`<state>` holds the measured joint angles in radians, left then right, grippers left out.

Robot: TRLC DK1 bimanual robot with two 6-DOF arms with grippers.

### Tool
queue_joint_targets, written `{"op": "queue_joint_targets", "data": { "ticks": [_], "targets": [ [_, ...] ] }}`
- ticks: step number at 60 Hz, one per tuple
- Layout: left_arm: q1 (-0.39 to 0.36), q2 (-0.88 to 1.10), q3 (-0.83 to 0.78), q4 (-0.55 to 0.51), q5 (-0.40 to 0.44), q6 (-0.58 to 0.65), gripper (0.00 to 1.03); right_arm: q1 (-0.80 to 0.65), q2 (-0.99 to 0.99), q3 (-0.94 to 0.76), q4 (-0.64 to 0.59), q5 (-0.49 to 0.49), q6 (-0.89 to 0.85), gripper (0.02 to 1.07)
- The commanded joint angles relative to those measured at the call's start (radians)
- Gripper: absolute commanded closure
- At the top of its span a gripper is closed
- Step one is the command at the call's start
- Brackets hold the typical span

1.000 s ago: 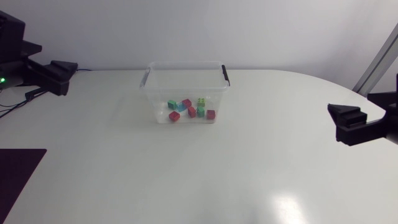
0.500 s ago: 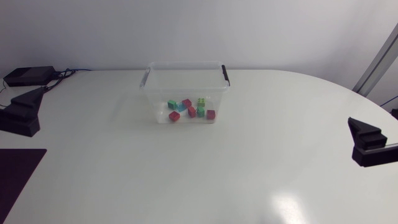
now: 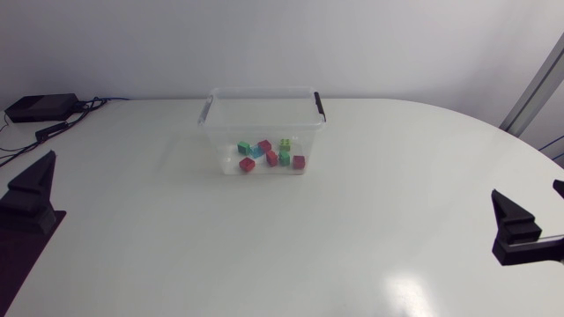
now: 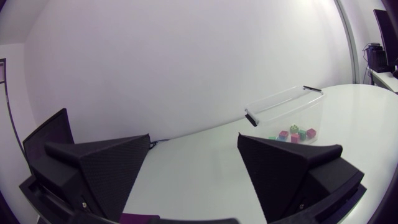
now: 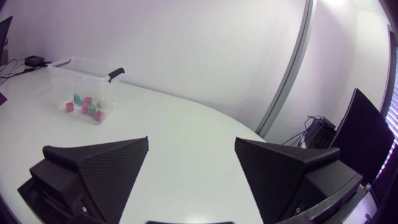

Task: Place the duplo bricks in the container

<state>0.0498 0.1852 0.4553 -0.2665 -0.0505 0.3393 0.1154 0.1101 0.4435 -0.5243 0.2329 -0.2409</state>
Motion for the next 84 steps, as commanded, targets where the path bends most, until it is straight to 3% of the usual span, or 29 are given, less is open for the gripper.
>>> {"op": "queue_joint_targets", "data": {
  "ticks": [1,19,77,84],
  "targets": [
    [0.004,-0.052,-0.046,0.001,0.001,-0.026,0.04,-0.010,-0.049,-0.042,0.010,0.005,-0.029,0.07],
    [-0.004,-0.190,-0.142,0.004,0.001,-0.036,0.04,-0.051,-0.116,-0.104,0.026,0.005,-0.043,0.07],
    [-0.049,-0.185,-0.453,0.265,0.050,-0.337,0.04,-0.115,-0.110,-0.441,0.521,-0.231,0.239,0.07],
    [-0.050,-0.185,-0.455,0.266,0.051,-0.339,0.04,-0.115,-0.110,-0.443,0.524,-0.233,0.241,0.07]
  ]
}}
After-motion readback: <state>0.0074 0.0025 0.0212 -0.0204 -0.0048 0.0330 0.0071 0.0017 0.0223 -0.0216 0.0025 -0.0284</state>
